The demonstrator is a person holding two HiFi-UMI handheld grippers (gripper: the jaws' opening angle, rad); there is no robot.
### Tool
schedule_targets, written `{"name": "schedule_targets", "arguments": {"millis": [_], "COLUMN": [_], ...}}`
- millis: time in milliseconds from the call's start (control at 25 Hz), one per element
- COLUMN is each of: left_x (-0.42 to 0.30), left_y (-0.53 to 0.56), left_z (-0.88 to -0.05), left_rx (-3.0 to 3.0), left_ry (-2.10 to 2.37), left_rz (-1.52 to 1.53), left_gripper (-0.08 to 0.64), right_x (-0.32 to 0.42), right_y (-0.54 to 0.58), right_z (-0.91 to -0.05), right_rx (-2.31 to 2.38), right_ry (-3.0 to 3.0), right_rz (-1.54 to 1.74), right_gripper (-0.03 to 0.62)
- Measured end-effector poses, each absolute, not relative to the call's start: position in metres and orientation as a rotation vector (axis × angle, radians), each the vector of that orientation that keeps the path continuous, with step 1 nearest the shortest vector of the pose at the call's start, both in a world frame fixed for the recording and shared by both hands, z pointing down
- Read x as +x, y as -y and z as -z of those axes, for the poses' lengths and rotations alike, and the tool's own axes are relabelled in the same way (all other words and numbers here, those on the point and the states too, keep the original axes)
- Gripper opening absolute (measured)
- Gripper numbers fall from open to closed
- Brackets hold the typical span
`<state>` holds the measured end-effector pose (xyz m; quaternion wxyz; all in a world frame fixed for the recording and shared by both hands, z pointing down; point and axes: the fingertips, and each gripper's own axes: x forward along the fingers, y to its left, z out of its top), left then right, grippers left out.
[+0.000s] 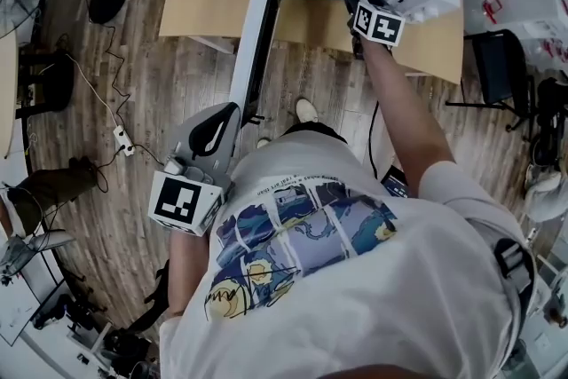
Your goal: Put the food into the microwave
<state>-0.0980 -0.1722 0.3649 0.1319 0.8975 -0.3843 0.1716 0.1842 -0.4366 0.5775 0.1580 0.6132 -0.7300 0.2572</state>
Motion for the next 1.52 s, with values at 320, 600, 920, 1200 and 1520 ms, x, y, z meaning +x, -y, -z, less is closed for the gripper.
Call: {"name": "schedule_targets", "arguments": {"millis": [320, 600, 920, 1200, 1520], "left_x": [-0.088, -0.090, -0.090, -0.085, -0.078], "left_y": [0.151, 0.136, 0.130, 0.123, 0.116], "left_z": [-0.397, -0.409, -0.422, -0.426, -0.428], "left_rx": [2.655, 2.689, 2.719, 2.753, 2.769], "left_ry": [0.961, 0.872, 0.793, 0.711, 0.673], "left_rz": [-0.600, -0.617, -0.623, -0.607, -0.596], "left_gripper": [0.008, 0.008, 0.008, 0.008, 0.006], "right_x": [0.177, 0.165, 0.146, 0.123, 0.114], "right_y": [0.390, 0.339, 0.279, 0.234, 0.195], "right_z": [-0.557, -0.541, -0.516, -0.499, -0.492], "right_rx": [1.758, 1.749, 1.714, 1.667, 1.654], "right_ry": [2.104, 2.115, 2.153, 2.195, 2.202], "right_rz": [-0.705, -0.688, -0.651, -0.629, -0.612], "right_gripper": [0.215, 0.215, 0.215, 0.215, 0.215]}}
